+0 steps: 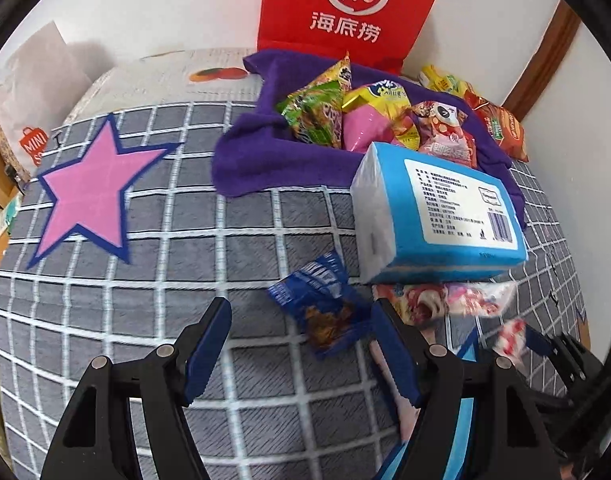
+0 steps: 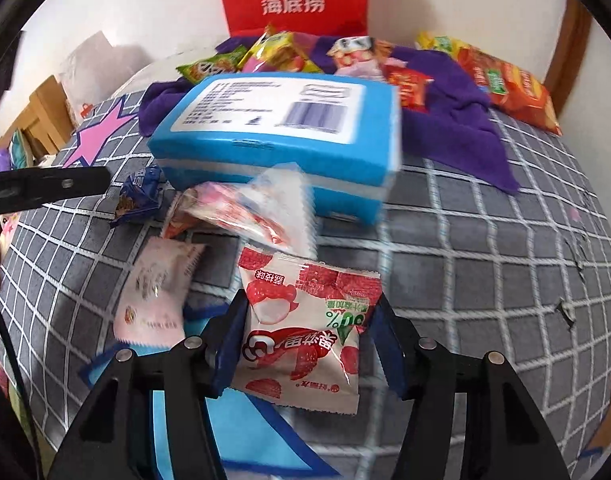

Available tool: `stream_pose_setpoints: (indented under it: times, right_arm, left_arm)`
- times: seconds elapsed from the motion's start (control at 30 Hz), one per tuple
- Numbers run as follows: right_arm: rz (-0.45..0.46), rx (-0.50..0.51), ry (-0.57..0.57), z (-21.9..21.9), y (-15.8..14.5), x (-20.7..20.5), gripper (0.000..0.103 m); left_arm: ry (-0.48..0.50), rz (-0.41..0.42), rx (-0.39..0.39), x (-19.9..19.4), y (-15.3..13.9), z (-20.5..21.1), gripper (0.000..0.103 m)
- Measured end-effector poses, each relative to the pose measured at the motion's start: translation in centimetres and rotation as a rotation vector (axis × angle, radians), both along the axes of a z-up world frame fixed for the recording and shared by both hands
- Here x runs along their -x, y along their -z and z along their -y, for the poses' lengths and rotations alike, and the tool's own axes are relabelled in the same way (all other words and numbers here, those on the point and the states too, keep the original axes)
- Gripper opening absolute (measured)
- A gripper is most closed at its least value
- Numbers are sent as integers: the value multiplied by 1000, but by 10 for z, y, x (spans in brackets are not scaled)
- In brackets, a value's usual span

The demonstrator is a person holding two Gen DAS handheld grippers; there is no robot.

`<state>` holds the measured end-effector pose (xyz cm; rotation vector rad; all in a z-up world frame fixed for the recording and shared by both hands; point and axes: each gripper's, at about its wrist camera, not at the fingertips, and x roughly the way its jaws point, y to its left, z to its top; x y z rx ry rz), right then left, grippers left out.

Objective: Organize snacks
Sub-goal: 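Grasp the white-red strawberry candy bag with the right gripper while the left moves to the blue packet, then grasp the blue snack packet with the left gripper while the right holds the strawberry bag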

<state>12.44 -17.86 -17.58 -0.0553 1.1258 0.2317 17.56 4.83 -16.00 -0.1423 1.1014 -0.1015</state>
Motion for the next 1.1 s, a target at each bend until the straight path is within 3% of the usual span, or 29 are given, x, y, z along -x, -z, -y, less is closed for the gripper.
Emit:
stream_pose_setpoints:
  times: [0.23,0.33,0.73,0.77,0.83,0.93,1.03,1.1]
  right_arm:
    - [31,29,75,35,8,6,58]
    - [45,20,107,42,10,3,58]
    - [83,0,113,42,17,-3,59]
    - [76,-2,113,42,17,-4,59]
    - [61,-12,114,44,16,-7,59]
    - [38,-33,119,47,15,-10,57]
    - [-4,-155,128,54,9,-14,54]
    - [3,-179,136,56,2,-15,54]
  left_arm:
    - [-13,-44,-17,-15,25,10,70]
    - [12,-25,-85,-9,27,12,69]
    - [51,31,-173,-4,33,17,68]
    - [54,34,-173,-5,32,18,66]
    - [68,40,-161,-4,29,18,43]
    - [60,31,-98,-4,26,11,42]
    - [41,33,-64,-1,21,4,41]
    - [37,34,-50,0,15,0,41]
